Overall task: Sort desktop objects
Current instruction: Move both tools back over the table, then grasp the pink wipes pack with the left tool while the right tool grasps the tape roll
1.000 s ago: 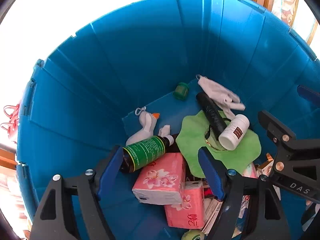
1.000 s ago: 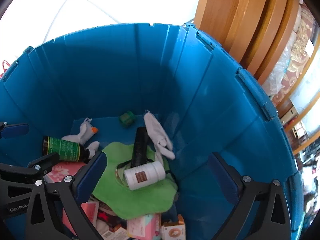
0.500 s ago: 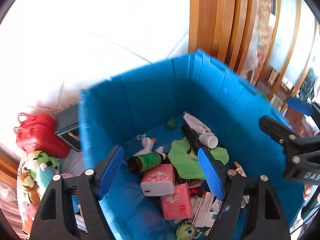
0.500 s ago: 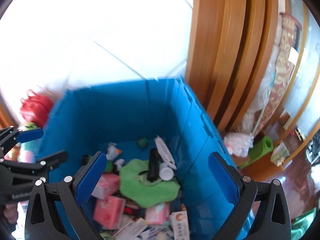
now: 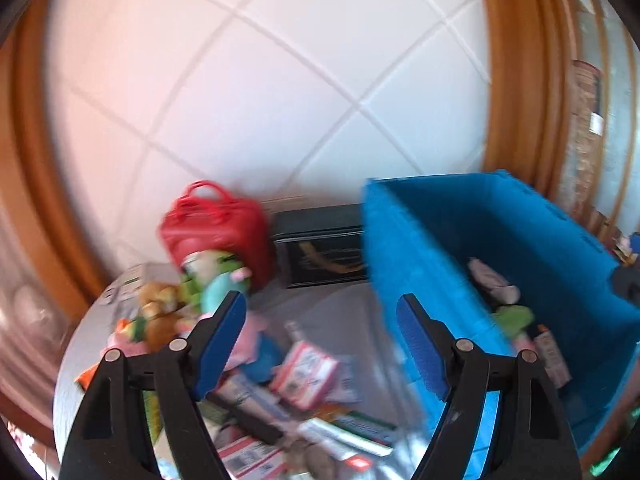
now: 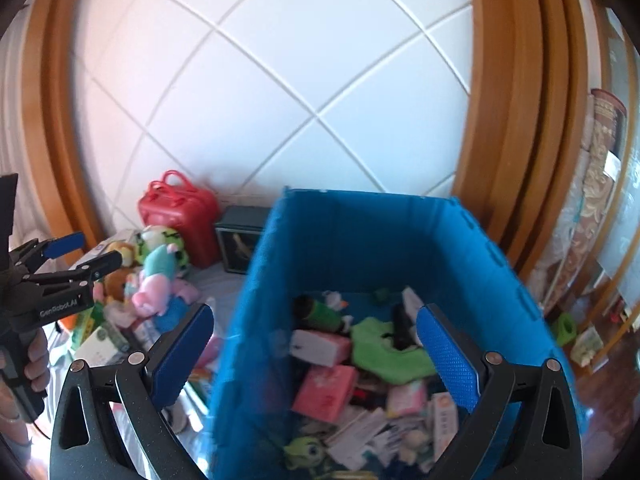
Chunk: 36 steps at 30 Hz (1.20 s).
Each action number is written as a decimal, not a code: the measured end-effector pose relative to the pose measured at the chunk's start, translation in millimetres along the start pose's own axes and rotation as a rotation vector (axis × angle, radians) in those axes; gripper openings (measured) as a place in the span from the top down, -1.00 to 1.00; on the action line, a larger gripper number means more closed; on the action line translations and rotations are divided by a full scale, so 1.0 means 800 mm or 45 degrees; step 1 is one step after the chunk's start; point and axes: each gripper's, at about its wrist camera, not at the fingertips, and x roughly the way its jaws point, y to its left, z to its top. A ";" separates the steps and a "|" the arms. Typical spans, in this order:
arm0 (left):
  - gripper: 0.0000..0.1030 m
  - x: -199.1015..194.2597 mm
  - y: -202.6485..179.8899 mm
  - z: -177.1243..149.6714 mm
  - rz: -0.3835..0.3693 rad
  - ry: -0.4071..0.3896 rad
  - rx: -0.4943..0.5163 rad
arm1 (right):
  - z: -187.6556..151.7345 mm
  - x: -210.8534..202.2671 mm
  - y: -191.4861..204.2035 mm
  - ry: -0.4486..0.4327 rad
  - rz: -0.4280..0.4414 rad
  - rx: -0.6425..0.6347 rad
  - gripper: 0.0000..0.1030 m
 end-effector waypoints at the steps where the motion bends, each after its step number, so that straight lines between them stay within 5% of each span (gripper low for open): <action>1: -0.51 -0.003 0.024 -0.017 0.036 0.002 -0.017 | -0.008 -0.003 0.015 -0.022 0.011 -0.008 -1.00; 9: -0.51 -0.010 0.200 -0.140 0.154 0.116 -0.144 | -0.051 -0.007 0.132 -0.104 0.172 -0.052 -1.00; 15: -0.51 0.022 0.286 -0.256 0.285 0.330 -0.238 | -0.105 0.030 0.199 -0.067 0.241 -0.043 -1.00; 22: -0.51 0.072 0.302 -0.391 0.321 0.612 -0.334 | -0.191 0.101 0.238 0.156 0.198 -0.062 -1.00; 30: -0.52 0.113 0.292 -0.470 0.240 0.816 -0.468 | -0.262 0.162 0.234 0.410 0.118 -0.077 -1.00; 34: -0.67 0.124 0.291 -0.478 0.241 0.810 -0.511 | -0.273 0.174 0.230 0.463 0.129 -0.073 -1.00; 36: -0.97 0.134 0.295 -0.481 0.254 0.809 -0.544 | -0.278 0.179 0.229 0.483 0.143 -0.080 -1.00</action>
